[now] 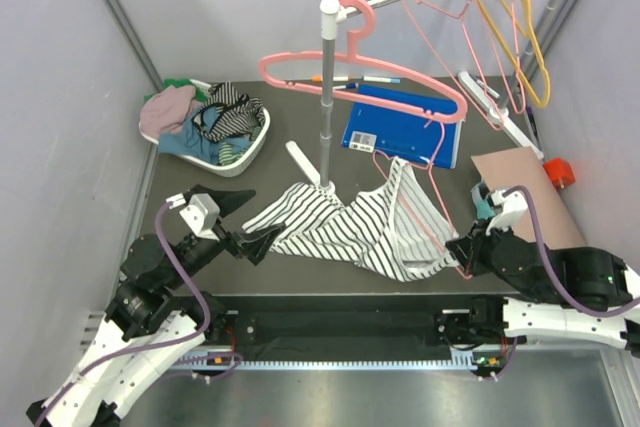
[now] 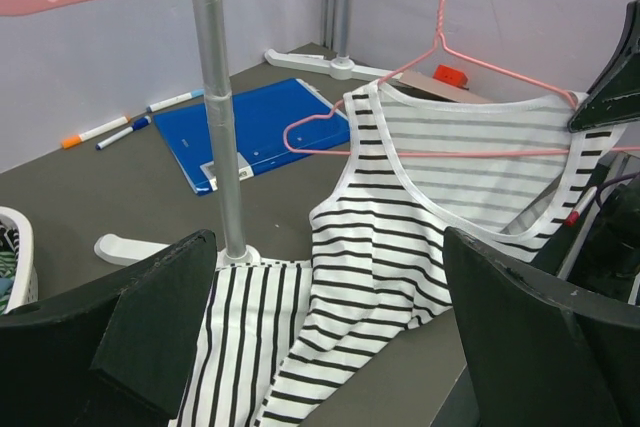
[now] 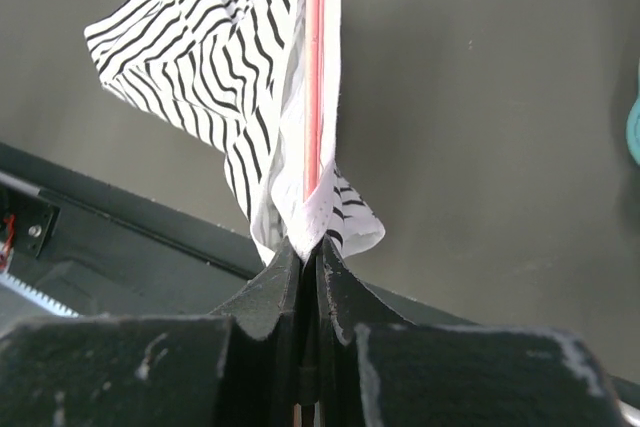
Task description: Place the tank top on the hanger
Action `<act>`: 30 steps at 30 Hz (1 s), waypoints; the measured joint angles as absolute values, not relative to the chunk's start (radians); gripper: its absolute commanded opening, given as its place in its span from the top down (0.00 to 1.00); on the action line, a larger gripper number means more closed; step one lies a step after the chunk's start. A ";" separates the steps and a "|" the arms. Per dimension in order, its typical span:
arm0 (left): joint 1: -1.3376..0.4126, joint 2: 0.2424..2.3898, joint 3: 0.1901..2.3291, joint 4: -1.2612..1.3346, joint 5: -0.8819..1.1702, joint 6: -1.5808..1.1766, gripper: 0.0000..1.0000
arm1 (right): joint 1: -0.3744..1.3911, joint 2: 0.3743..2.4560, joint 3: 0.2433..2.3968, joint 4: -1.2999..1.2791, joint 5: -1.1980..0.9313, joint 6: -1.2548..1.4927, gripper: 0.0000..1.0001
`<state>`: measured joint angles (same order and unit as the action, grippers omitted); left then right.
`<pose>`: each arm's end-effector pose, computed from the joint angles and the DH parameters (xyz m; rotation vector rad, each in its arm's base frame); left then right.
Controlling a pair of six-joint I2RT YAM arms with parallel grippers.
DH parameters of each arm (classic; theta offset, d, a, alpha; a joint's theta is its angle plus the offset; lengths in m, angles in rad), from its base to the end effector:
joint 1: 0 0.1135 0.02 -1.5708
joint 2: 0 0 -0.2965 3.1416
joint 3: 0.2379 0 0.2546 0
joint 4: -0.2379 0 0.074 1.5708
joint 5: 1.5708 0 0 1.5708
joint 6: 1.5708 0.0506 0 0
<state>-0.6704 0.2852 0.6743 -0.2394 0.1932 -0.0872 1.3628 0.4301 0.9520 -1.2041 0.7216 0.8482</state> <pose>0.0441 -0.0473 0.3647 0.5767 1.3500 -0.7583 0.0373 0.0146 0.3419 -0.1675 2.1010 0.5314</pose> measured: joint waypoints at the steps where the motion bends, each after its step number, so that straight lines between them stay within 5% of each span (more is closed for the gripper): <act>1: -0.670 0.285 0.674 -0.240 0.193 -0.087 0.01 | 1.363 0.436 0.952 -1.198 0.731 0.844 1.00; 16: -0.670 0.285 0.673 -0.239 0.194 -0.088 0.01 | 1.316 0.567 0.890 -0.923 0.708 0.707 1.00; 25: -0.670 0.274 0.672 -0.239 0.193 -0.087 0.01 | 0.892 0.685 0.712 -0.627 0.342 0.536 1.00; 30: -0.670 0.262 0.671 -0.240 0.193 -0.083 0.01 | 0.797 0.727 0.659 -0.538 0.202 0.477 1.00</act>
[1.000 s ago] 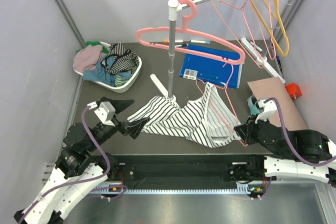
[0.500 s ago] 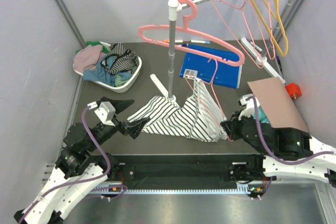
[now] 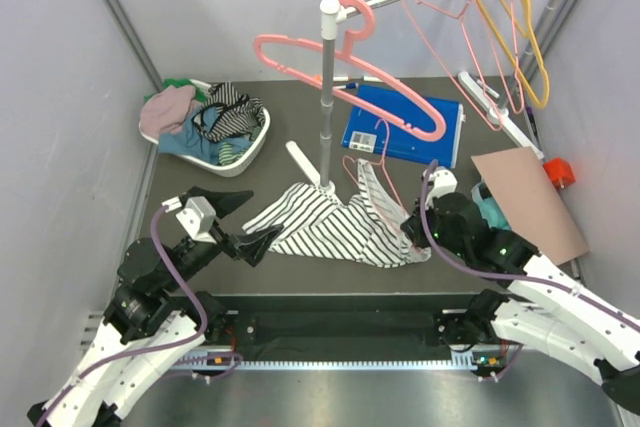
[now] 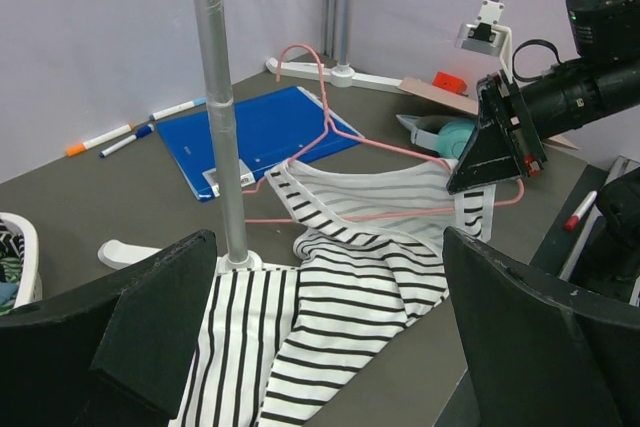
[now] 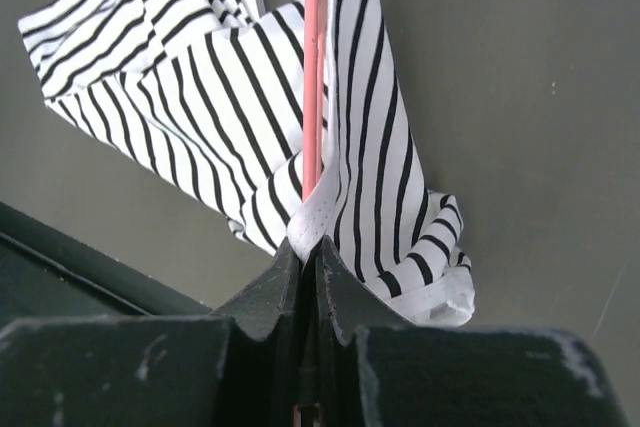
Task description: Place the tank top on the hanger
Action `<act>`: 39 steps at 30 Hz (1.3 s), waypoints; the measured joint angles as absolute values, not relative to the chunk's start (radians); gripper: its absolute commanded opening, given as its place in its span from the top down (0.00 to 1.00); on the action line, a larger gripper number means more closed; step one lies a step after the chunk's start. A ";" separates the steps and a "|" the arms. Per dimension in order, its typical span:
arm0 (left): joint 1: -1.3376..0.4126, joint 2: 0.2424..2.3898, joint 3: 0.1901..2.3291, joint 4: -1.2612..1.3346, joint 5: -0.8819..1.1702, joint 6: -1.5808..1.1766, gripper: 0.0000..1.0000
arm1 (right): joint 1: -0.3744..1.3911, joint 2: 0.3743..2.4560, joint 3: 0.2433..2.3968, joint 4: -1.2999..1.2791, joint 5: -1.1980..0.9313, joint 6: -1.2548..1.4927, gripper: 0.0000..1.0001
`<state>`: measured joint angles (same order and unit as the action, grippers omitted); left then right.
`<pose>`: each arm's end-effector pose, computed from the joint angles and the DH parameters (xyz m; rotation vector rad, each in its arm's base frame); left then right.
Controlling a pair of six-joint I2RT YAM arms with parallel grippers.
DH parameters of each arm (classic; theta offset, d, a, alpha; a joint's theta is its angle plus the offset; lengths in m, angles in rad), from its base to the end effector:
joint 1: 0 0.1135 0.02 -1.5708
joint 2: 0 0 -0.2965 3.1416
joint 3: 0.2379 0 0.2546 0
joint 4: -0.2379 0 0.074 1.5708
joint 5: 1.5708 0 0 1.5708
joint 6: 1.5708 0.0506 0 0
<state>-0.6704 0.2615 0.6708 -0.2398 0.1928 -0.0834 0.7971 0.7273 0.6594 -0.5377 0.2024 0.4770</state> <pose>0.0399 -0.0440 0.3645 0.5739 1.3289 -0.7568 0.1128 0.1009 0.2834 -0.2355 2.1950 0.5070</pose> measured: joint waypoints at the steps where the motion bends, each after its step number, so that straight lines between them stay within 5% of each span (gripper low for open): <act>1: -0.670 0.262 0.671 -0.240 0.193 -0.083 0.01 | 0.776 0.729 0.659 -0.529 0.185 0.468 1.00; 13: -0.670 0.262 0.670 -0.240 0.193 -0.079 0.01 | 0.424 0.714 0.691 -0.491 -0.048 0.271 1.00; 39: -0.670 0.244 0.660 -0.244 0.192 -0.079 0.01 | 0.350 0.835 1.271 -0.727 -0.072 0.062 1.00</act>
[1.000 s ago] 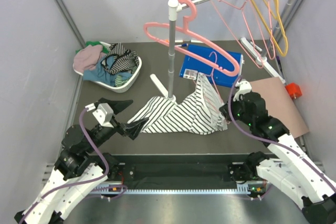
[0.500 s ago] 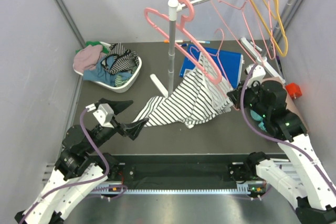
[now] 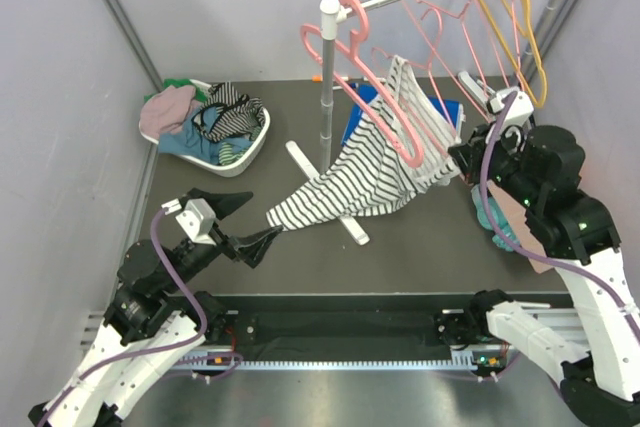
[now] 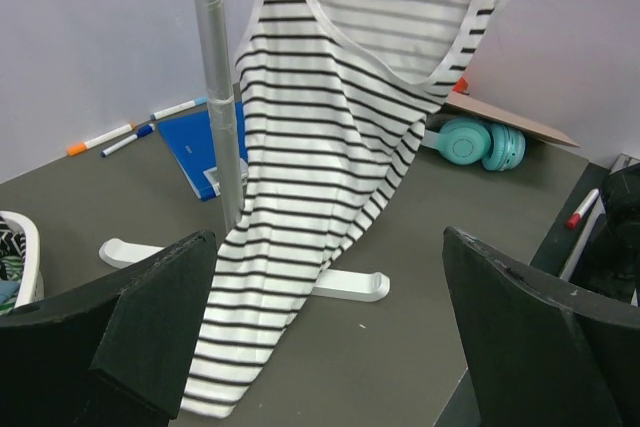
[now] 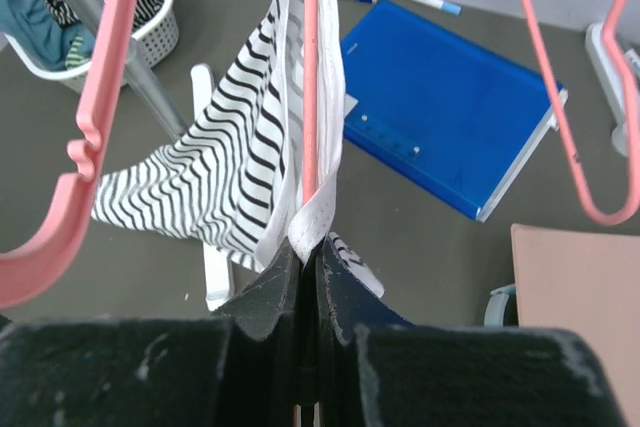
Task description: Place the tank top on the hanger
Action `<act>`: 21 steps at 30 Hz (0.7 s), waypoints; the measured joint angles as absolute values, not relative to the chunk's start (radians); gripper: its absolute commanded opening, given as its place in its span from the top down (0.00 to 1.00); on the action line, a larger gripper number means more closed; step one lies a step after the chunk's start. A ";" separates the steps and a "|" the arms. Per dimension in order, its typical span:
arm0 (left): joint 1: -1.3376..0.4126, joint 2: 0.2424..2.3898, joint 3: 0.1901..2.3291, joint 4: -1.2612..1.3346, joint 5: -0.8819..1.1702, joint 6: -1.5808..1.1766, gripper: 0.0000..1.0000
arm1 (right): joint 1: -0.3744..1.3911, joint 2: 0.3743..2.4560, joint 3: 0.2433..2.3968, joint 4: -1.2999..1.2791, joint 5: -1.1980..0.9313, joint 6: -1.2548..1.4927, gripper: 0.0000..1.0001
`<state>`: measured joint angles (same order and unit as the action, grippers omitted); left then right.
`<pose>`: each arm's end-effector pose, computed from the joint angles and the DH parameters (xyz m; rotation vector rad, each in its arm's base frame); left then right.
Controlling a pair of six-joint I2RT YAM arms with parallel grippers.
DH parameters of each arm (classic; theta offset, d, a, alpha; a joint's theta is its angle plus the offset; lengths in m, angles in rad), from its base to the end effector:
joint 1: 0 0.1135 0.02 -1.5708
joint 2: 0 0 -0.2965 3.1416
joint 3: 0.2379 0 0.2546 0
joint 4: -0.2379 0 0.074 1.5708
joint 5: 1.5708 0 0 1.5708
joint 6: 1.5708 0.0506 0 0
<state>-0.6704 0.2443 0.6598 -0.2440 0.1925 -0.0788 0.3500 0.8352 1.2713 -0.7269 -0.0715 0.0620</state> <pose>0.0381 -0.0426 0.3611 0.5760 1.3252 -0.7531 0.1295 0.0511 0.4565 -0.3185 1.8484 0.3512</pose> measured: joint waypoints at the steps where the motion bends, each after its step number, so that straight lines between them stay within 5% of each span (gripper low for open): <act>1: -0.670 0.244 0.660 -0.244 0.192 -0.078 0.01 | 0.350 0.841 1.293 -0.732 -0.071 0.058 1.00; 21: -0.670 0.244 0.659 -0.244 0.183 -0.078 0.01 | 0.348 0.994 1.581 -0.786 -0.104 0.026 1.00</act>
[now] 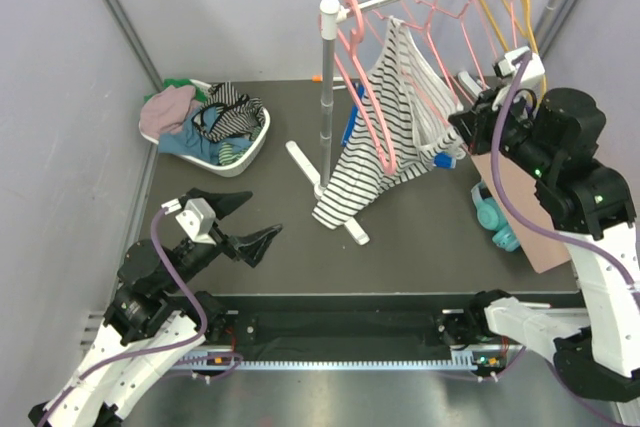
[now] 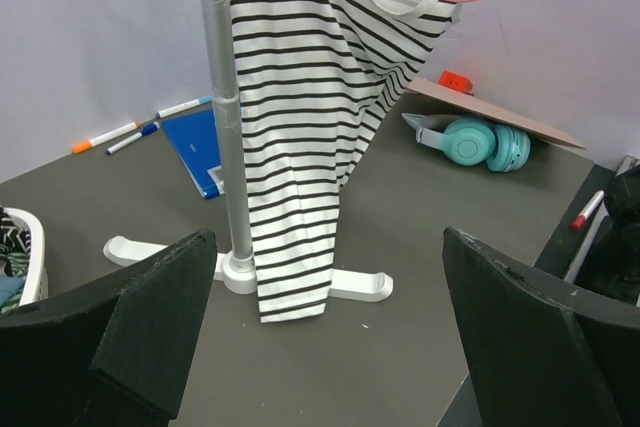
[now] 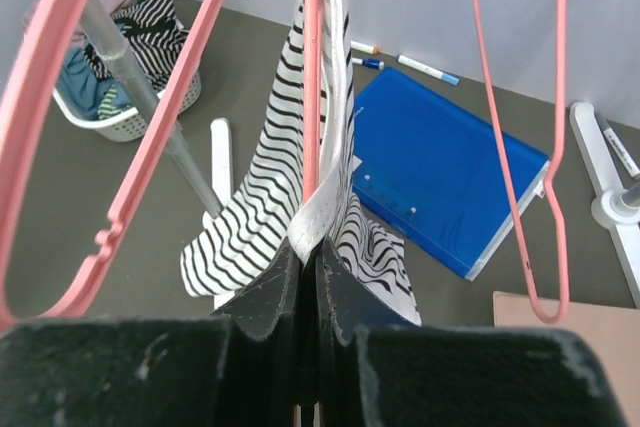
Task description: Place the tank top on the hanger
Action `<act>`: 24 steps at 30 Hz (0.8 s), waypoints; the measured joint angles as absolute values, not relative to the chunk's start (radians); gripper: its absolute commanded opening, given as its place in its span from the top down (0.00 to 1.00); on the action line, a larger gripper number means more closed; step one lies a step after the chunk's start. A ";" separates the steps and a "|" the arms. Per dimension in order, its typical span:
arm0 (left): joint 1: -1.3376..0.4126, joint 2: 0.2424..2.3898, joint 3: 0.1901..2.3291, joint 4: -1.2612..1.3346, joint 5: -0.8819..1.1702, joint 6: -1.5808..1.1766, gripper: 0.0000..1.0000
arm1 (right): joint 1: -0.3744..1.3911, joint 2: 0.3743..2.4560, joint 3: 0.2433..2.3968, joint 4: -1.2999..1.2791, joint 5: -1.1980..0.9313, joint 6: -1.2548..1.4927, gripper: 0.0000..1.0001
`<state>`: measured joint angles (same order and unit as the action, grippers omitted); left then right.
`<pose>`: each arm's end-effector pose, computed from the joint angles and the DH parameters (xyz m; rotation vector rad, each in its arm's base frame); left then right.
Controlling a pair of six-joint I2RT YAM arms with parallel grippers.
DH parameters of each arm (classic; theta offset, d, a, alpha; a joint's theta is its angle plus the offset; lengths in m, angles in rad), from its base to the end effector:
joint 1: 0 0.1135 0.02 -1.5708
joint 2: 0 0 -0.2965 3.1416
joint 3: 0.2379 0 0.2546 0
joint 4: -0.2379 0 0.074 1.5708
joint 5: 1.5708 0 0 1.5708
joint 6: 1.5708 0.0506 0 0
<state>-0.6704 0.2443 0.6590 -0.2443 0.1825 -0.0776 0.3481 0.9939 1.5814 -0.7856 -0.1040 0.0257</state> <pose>0.0386 -0.0423 0.3608 0.5687 1.3282 -0.7451 0.1419 0.0571 0.5246 -0.3607 1.7451 0.3621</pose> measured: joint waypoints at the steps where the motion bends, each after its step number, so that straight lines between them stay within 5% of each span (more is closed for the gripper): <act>1: -0.670 0.244 0.659 -0.244 0.181 -0.078 0.01 | 0.348 1.008 1.590 -0.786 -0.109 0.026 1.00; 15: -0.670 0.244 0.657 -0.246 0.161 -0.076 0.01 | 0.348 1.019 1.434 -0.682 -0.144 0.051 0.99; 20: -0.670 0.244 0.654 -0.247 0.157 -0.076 0.01 | 0.348 1.000 1.418 -0.664 -0.147 0.058 0.81; 24: -0.670 0.244 0.652 -0.247 0.155 -0.076 0.01 | 0.347 1.000 1.419 -0.659 -0.152 0.063 0.51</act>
